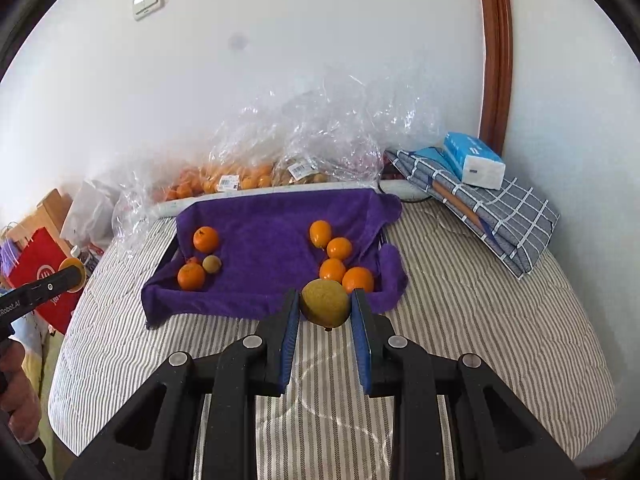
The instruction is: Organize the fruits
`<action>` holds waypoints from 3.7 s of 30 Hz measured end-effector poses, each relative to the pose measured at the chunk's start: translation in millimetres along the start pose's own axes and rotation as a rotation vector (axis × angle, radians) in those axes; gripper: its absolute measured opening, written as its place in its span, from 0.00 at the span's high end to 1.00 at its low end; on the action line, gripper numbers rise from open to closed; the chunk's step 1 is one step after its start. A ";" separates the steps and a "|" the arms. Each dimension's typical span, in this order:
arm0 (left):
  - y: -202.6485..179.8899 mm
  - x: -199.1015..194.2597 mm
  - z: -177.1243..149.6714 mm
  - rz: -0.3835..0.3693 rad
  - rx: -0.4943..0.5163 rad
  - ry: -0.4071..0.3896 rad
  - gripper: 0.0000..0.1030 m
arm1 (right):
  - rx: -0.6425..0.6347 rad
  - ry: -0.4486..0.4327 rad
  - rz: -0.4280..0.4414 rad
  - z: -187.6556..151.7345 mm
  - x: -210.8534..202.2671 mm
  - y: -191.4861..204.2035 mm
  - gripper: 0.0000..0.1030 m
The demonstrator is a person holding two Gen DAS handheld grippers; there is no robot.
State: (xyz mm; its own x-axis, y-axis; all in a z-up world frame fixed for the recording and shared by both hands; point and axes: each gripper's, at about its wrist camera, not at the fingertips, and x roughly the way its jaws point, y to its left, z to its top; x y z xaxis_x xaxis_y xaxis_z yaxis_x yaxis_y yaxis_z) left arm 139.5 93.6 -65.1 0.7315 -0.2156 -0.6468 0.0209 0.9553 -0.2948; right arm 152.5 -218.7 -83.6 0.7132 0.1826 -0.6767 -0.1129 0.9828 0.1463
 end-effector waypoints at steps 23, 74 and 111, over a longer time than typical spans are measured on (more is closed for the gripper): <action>26.4 73.1 53.4 0.007 -0.053 0.009 0.68 | 0.013 -0.012 0.039 47.8 63.2 3.2 0.75; -0.9 129.2 32.9 0.081 0.042 0.150 0.50 | -0.045 0.158 0.086 15.5 135.2 34.4 0.37; -93.6 -109.2 -80.0 0.160 0.164 -0.101 0.17 | -0.007 -0.089 -0.064 -68.3 -135.4 -0.8 0.01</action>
State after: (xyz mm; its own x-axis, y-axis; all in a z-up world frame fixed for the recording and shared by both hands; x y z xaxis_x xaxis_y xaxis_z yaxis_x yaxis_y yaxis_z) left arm 3.1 11.5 -23.1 0.7985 -0.0452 -0.6003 0.0032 0.9975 -0.0708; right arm 8.8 -242.3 -41.4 0.7779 0.1169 -0.6174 -0.0702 0.9926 0.0995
